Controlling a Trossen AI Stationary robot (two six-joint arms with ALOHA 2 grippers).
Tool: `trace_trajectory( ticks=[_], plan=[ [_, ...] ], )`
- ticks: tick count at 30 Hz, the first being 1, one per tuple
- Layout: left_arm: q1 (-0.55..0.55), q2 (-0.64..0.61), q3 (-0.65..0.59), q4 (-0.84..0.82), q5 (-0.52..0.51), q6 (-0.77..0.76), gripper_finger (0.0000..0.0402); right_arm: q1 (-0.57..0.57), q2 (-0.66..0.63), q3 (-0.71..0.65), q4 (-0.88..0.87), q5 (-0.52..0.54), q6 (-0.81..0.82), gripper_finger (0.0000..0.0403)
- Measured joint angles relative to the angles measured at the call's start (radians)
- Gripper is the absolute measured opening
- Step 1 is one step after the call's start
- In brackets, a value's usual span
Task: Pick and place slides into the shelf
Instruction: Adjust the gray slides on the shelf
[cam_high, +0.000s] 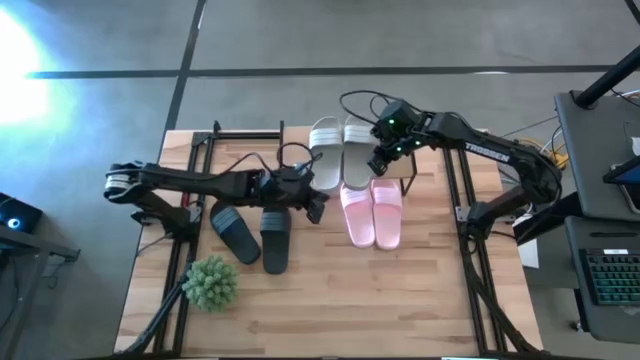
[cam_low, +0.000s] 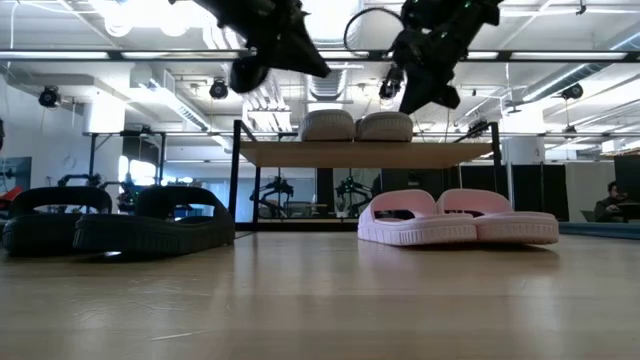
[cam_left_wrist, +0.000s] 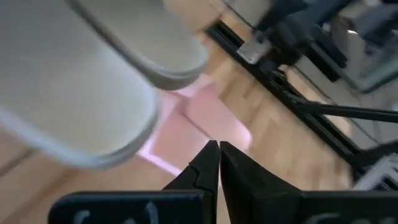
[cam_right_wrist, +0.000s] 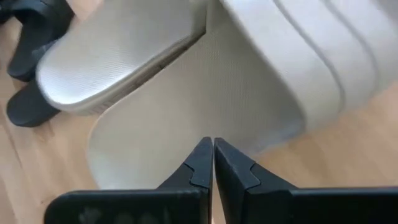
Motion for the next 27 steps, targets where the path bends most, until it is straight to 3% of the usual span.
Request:
trace_trajectory(
  ticks=[4,8,19,27],
  plan=[
    [0.000,-0.069,0.004,-0.127,-0.165,-0.047,0.0000,0.000,-0.071,0.000,-0.039,0.049,-0.003,0.0008],
    [0.036,-0.123,0.002,-0.231,-0.220,-0.077,0.0000,-0.012,-0.112,0.000,-0.101,0.160,0.016,0.0008],
    [0.255,-0.106,-0.017,-0.245,-0.135,-0.041,0.0000,-0.059,0.001,-0.006,-0.118,0.121,-0.012,0.0008],
    [0.309,-0.049,-0.026,-0.190,-0.054,0.009,0.0000,-0.057,0.026,-0.006,-0.064,0.083,-0.028,0.0008]
  ],
)
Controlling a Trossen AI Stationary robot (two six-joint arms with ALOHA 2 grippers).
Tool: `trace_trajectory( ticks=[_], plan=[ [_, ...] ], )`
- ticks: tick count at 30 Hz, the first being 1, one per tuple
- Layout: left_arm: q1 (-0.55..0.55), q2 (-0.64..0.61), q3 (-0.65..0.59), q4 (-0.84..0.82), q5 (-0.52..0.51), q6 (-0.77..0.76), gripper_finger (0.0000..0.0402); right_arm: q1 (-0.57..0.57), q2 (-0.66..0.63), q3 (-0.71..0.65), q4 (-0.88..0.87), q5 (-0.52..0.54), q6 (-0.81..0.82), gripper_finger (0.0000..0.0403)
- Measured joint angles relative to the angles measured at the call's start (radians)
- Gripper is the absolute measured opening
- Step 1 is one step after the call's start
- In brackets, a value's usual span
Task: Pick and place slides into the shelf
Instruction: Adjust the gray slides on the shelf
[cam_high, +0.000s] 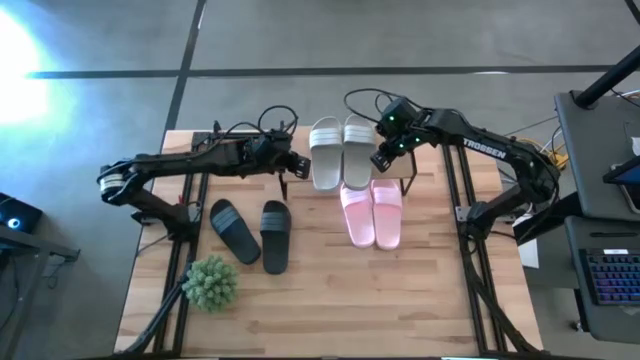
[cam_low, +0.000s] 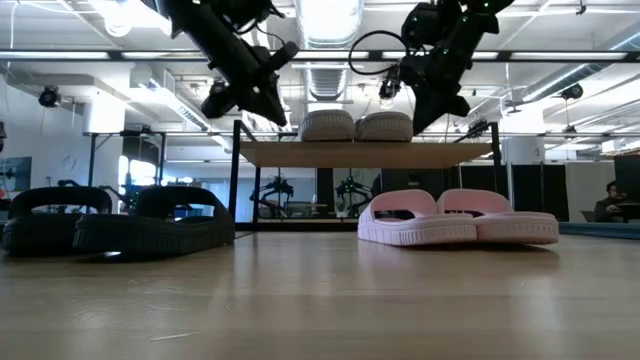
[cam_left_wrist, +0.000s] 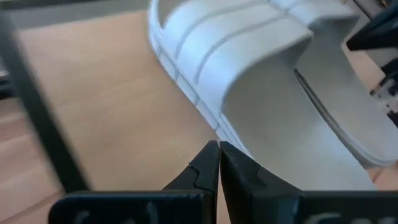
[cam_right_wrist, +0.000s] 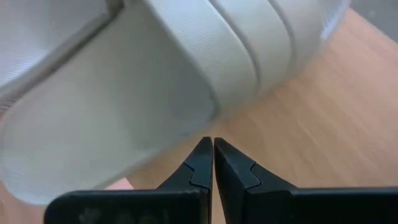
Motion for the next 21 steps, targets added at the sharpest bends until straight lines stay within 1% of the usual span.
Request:
trace_trajectory(
  ticks=[2,11,18,21],
  plan=[
    [0.004,0.019,0.000,0.018,0.011,0.020,0.0000,0.000,0.001,0.000,0.018,-0.018,0.000,0.0008],
    [0.008,0.073,0.001,0.059,0.031,0.020,0.0000,0.000,0.001,0.000,0.048,-0.031,-0.014,0.0008],
    [0.011,0.077,0.000,0.087,0.035,0.023,0.0000,0.000,0.002,0.000,0.110,-0.031,-0.035,0.0008],
    [0.019,0.077,0.001,0.092,0.036,0.037,0.0000,0.000,0.004,0.001,0.096,-0.042,-0.034,0.0008]
  ],
)
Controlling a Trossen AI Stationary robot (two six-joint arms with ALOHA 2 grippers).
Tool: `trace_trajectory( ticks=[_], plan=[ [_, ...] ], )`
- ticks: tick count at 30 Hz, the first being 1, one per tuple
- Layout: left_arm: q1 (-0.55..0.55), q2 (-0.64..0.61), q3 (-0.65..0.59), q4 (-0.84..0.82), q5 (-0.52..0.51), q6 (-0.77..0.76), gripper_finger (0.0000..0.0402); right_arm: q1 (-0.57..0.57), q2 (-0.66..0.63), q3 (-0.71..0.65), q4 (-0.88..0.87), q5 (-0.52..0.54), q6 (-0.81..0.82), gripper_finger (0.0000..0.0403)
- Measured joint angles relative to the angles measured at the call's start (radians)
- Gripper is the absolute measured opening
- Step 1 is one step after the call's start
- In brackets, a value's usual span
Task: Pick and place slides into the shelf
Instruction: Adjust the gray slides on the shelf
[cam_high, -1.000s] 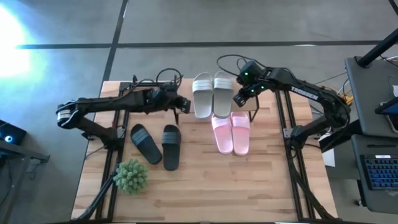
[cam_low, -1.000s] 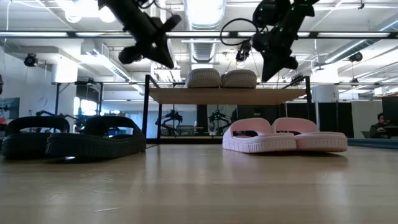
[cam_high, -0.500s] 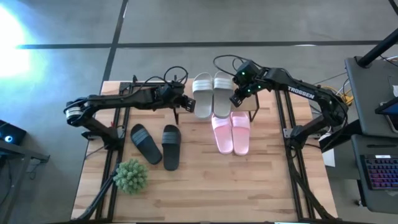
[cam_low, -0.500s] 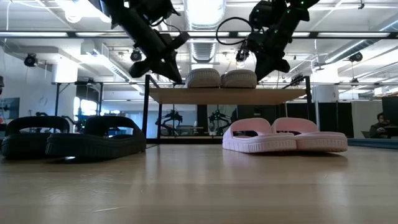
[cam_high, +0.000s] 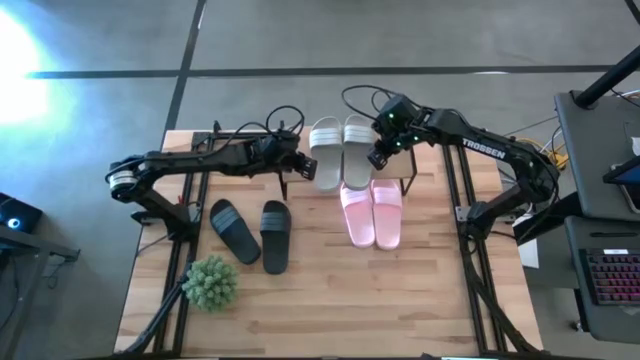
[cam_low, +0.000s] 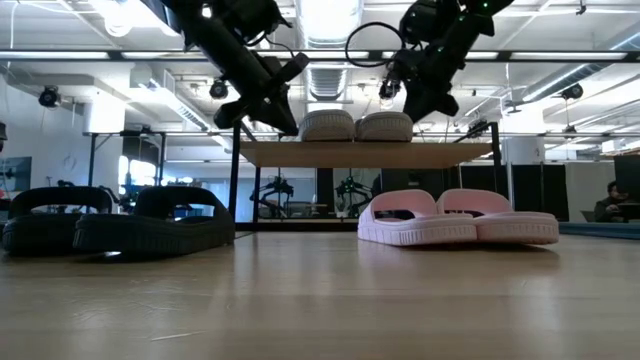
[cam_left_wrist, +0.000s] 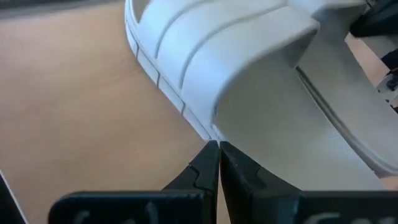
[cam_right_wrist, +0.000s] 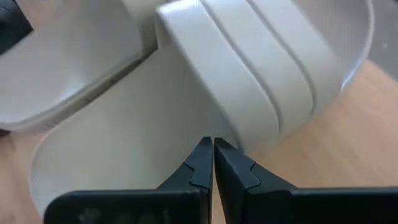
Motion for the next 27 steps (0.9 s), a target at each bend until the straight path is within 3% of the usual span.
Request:
trace_trajectory(
  ticks=[9,19,27],
  plan=[
    [0.058,0.000,0.000,0.039,0.004,0.043,0.0000,0.002,-0.022,0.001,-0.098,0.008,0.008,0.0008],
    [0.077,0.000,-0.003,0.039,0.058,0.068,0.0000,0.002,-0.023,0.001,-0.097,0.087,0.049,0.0008],
    [0.078,0.020,-0.003,0.040,0.084,0.070,0.0000,-0.001,0.010,0.001,-0.072,0.089,0.040,0.0008]
  ],
)
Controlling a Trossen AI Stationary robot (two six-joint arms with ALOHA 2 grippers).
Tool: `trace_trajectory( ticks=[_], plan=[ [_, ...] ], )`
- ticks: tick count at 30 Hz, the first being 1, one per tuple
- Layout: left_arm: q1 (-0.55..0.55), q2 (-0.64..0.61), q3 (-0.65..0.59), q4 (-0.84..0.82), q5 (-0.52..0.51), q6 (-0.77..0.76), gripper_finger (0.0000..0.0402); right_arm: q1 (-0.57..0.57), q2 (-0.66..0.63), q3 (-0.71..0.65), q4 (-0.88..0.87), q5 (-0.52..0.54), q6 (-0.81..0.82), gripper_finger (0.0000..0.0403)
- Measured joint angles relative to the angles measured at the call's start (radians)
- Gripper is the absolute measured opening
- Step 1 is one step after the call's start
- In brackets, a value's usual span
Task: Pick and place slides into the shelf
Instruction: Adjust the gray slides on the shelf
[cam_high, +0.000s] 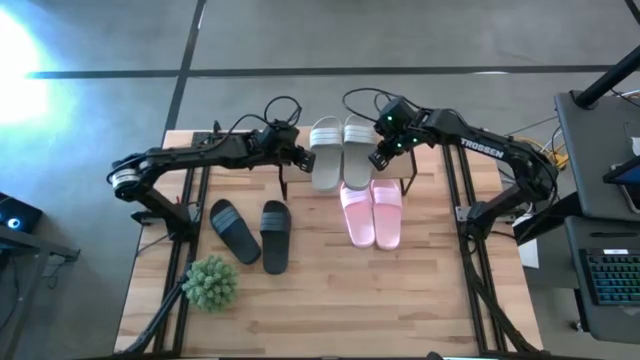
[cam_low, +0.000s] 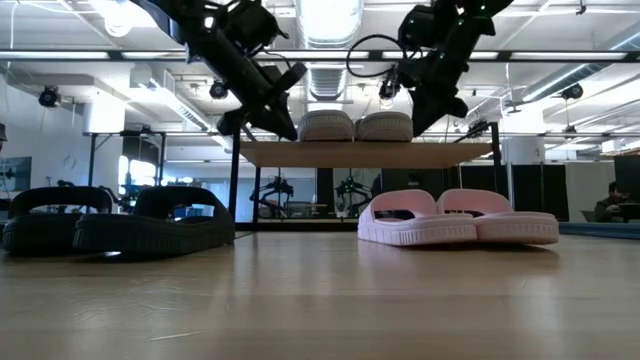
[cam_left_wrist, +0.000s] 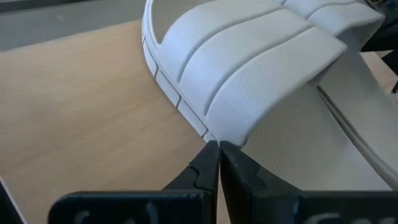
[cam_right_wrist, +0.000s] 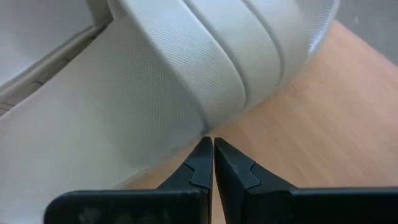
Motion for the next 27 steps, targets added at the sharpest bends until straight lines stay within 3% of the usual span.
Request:
trace_trajectory(
  ticks=[11,27],
  plan=[
    [0.001,0.015,0.000,-0.001,0.019,0.025,0.0000,0.000,0.050,0.000,0.018,0.105,0.008,0.0008],
    [0.007,0.024,0.002,0.006,0.018,0.027,0.0000,-0.001,0.063,0.000,0.060,0.103,-0.044,0.0008]
  ],
)
